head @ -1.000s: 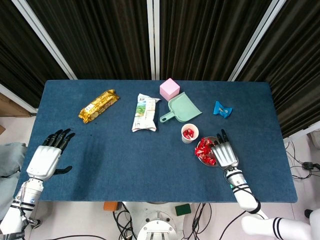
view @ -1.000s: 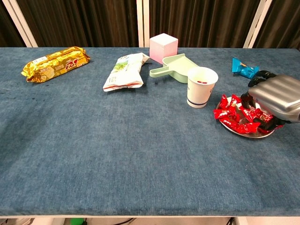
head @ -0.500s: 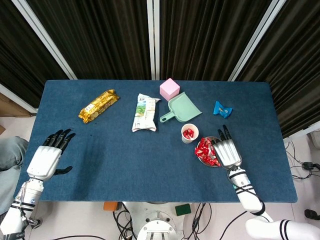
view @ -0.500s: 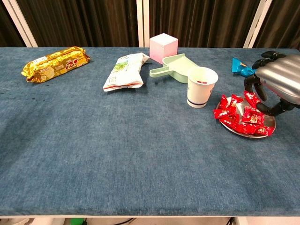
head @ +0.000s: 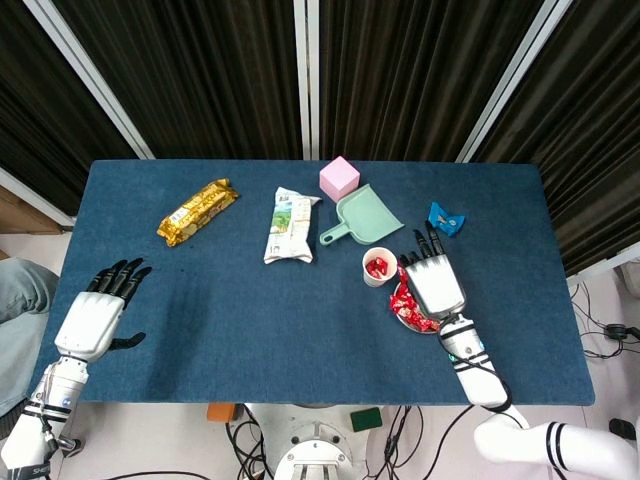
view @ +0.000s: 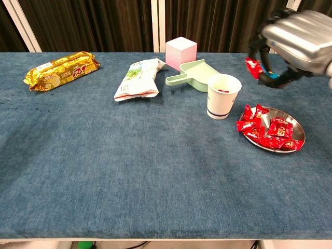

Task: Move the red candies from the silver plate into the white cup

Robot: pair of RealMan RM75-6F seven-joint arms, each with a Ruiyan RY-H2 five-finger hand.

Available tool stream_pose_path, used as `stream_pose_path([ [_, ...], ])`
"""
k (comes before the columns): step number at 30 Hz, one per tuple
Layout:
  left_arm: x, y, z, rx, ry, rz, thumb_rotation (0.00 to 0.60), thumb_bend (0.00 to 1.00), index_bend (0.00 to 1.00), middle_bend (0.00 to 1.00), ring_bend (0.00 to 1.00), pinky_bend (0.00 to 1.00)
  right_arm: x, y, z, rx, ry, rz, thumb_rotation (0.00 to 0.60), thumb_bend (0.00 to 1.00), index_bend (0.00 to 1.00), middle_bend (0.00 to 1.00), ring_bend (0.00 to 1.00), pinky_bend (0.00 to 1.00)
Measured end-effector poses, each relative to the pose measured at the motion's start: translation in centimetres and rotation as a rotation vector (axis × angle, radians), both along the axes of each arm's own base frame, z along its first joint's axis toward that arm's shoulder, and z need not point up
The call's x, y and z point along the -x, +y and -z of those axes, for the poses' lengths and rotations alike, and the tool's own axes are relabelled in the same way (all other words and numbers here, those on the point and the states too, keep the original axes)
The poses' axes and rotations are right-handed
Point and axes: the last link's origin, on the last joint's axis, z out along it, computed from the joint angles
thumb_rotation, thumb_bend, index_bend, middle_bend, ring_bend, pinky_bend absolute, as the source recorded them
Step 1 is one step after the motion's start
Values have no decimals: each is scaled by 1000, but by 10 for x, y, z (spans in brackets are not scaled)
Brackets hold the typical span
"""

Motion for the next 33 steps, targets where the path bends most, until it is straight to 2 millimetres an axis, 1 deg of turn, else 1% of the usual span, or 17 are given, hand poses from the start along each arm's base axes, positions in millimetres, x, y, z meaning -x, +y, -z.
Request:
stream_pose_path([
  [4,1,0,-1,-2,-1,-2,600,34,101,30,5,144,-8,-10,12,-11,21,-6,600,534,681,541,134,0],
  [9,1,0,-1,-3,-4,-4,600,34,101,30,5,144,-13,-19,28,-26,48,-1,600,513,649,534,131,0],
  [12,1,0,-1,-1,-4,-3,600,33,101,30,5,144,-14,-21,33,-37,56,10,600,482,588,509,117,0],
  [14,1,0,-1,0,-5,-3,600,33,101,30,5,144,-16,-23,35,-45,60,11,600,464,532,471,101,0],
  [17,1,0,-2,-2,-6,-3,600,33,101,30,5,144,-17,-23,36,-50,62,8,600,433,469,410,58,0],
  [21,1,0,-1,-1,-5,-2,600,33,101,30,5,144,-19,-24,34,-54,63,4,600,407,416,353,19,0],
  [28,1,0,0,4,-3,-2,600,34,101,30,5,144,-17,-24,31,-57,62,11,600,395,368,297,0,0],
  [33,1,0,-1,3,-3,-3,600,34,101,30,5,144,-15,-22,25,-49,49,11,600,395,360,288,0,0],
])
